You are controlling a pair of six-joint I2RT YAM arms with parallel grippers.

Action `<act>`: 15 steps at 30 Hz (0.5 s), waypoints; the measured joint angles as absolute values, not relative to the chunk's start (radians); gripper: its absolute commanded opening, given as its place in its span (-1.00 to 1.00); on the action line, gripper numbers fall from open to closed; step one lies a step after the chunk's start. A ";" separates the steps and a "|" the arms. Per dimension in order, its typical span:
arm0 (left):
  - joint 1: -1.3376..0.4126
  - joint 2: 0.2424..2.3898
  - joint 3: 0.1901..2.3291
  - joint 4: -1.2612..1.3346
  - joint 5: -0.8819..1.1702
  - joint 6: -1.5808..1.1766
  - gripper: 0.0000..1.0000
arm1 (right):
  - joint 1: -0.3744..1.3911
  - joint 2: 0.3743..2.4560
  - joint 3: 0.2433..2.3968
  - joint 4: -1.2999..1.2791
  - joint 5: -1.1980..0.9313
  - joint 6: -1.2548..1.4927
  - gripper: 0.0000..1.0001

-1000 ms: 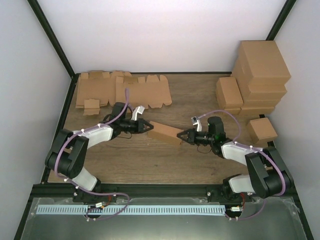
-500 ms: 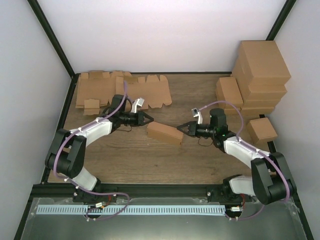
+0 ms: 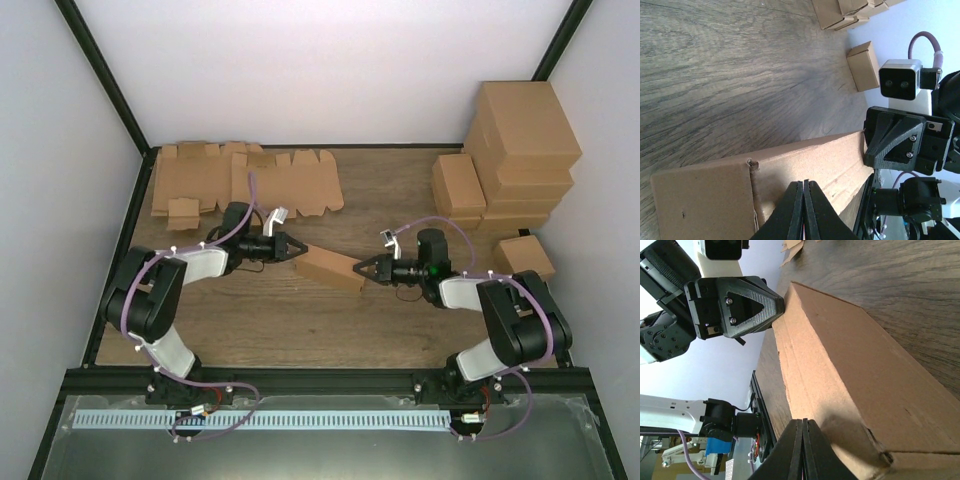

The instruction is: Fold the paper box

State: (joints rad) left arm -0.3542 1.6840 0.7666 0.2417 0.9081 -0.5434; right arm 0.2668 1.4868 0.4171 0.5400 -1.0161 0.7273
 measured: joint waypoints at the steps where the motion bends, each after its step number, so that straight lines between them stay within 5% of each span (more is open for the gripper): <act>1: -0.354 1.684 0.764 0.248 0.910 -0.546 -0.93 | 0.266 1.488 0.416 0.546 -1.020 0.727 -0.99; 15: -0.363 1.589 0.780 0.090 0.875 -0.518 -0.90 | 0.265 1.386 0.449 0.394 -1.026 0.635 -0.99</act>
State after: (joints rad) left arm -0.3626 1.5887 0.7795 0.0902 0.8753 -0.5179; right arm 0.2649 1.3857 0.4492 0.3939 -1.0264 0.6353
